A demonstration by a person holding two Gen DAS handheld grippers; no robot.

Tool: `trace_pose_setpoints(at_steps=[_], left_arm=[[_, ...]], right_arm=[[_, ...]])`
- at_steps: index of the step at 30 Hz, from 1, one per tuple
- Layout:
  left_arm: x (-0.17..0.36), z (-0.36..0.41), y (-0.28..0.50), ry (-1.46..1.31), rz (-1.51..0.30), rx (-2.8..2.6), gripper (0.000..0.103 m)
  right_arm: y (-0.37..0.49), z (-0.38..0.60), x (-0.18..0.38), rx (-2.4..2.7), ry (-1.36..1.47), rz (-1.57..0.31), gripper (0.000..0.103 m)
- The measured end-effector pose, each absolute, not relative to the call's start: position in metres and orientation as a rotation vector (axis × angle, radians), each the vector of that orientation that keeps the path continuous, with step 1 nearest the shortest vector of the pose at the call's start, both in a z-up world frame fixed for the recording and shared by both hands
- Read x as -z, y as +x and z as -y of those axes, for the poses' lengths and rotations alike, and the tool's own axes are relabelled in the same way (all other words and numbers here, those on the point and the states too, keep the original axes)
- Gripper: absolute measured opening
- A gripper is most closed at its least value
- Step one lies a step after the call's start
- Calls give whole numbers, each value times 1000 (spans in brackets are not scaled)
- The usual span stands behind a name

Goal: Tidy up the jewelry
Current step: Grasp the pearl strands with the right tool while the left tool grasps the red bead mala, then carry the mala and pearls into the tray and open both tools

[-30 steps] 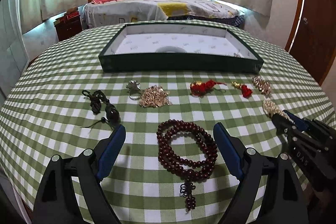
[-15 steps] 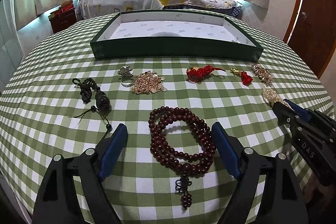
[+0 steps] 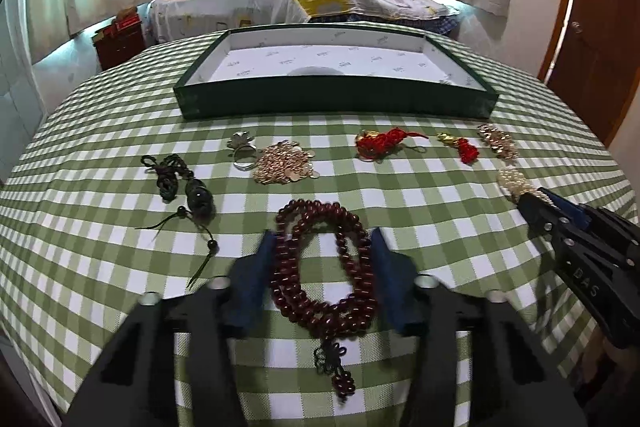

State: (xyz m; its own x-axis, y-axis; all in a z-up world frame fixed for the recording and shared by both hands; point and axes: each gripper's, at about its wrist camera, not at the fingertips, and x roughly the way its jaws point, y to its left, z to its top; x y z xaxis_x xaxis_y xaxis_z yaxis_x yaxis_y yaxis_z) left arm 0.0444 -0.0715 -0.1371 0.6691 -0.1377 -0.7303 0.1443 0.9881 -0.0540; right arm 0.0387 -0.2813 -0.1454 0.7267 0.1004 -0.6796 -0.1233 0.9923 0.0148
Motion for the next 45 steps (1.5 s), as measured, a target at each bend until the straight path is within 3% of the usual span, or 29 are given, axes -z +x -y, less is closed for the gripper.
trace_pose_setpoints(at_steps=[3, 9, 45], left_arm=[[137, 69, 44, -12, -822, 193, 19], [136, 70, 44, -20, -820, 219, 12], [80, 59, 64, -50, -638, 215, 11]], right_arm=[[39, 282, 146, -124, -32, -747, 21], [38, 282, 145, -122, -31, -742, 21], [60, 276, 97, -154, 51, -633, 21]])
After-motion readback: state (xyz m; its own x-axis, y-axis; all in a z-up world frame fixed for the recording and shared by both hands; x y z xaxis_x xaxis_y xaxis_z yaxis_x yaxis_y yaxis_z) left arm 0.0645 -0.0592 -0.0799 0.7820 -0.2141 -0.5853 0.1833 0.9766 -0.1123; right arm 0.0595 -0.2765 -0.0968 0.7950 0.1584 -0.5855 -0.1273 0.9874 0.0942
